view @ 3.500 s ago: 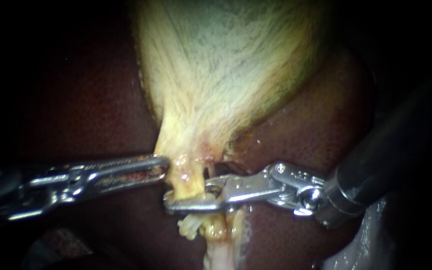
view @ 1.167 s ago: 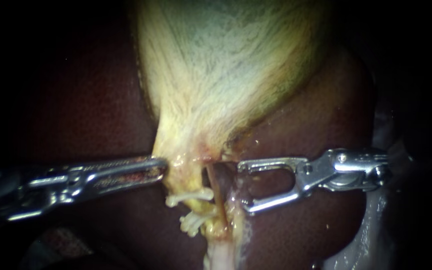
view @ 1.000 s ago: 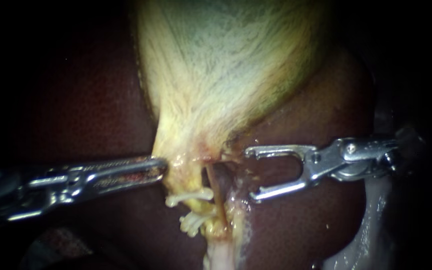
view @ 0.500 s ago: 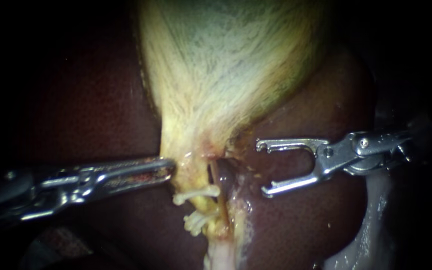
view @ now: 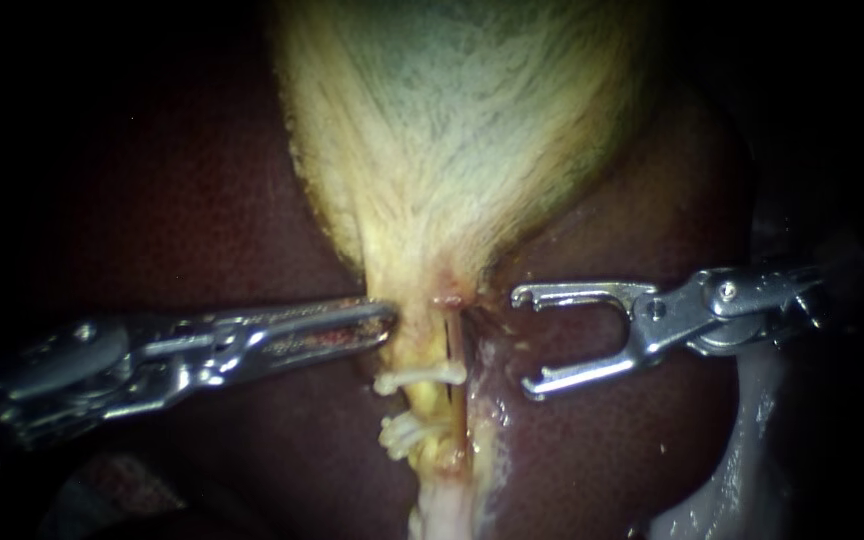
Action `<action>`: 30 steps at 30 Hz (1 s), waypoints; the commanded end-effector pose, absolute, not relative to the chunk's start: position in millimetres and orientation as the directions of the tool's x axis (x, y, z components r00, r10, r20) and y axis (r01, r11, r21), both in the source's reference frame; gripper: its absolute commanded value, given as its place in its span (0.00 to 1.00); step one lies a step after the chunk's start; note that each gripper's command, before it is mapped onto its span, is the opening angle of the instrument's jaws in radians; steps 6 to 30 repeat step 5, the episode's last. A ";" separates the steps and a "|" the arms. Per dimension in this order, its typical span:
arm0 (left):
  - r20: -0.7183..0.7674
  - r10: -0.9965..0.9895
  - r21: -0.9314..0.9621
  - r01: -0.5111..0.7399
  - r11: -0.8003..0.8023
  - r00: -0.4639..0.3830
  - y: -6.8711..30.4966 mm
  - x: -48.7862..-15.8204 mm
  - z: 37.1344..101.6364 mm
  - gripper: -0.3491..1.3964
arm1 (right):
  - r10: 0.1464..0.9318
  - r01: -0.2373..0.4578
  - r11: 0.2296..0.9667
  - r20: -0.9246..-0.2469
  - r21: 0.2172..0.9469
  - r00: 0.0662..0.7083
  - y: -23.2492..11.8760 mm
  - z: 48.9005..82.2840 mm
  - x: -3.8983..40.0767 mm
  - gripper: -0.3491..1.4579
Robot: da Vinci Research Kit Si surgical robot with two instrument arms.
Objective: Going back third clip left tube
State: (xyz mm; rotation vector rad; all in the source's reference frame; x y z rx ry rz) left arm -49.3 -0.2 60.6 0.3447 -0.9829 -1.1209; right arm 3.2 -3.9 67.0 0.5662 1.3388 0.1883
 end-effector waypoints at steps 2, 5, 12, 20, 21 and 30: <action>0.482 -0.871 0.676 0.593 0.436 0.092 -0.2 -49.3 60.6 0.00 | 0.444 0.188 0.852 -0.864 0.489 0.239 -3.8 67.0 3.2 0.52; 0.482 -0.871 0.676 0.593 0.436 0.092 -0.2 -49.3 60.6 0.00 | 0.443 0.188 0.852 -0.864 0.489 0.239 -3.8 67.0 3.2 0.52; 0.482 -0.871 0.676 0.593 0.436 0.092 -0.2 -49.3 60.6 0.00 | 0.443 0.188 0.852 -0.864 0.489 0.239 -3.8 67.0 3.2 0.52; 0.482 -0.871 0.676 0.593 0.436 0.092 -0.2 -49.3 60.6 0.00 | 0.443 0.188 0.852 -0.864 0.489 0.239 -3.8 67.0 3.2 0.52; 0.482 -0.871 0.676 0.593 0.436 0.092 -0.2 -49.3 60.6 0.00 | 0.443 0.188 0.852 -0.864 0.489 0.239 -3.8 67.0 3.2 0.52; 0.482 -0.871 0.676 0.593 0.436 0.092 -0.2 -49.3 60.6 0.00 | 0.443 0.188 0.852 -0.864 0.489 0.239 -3.8 67.0 3.2 0.52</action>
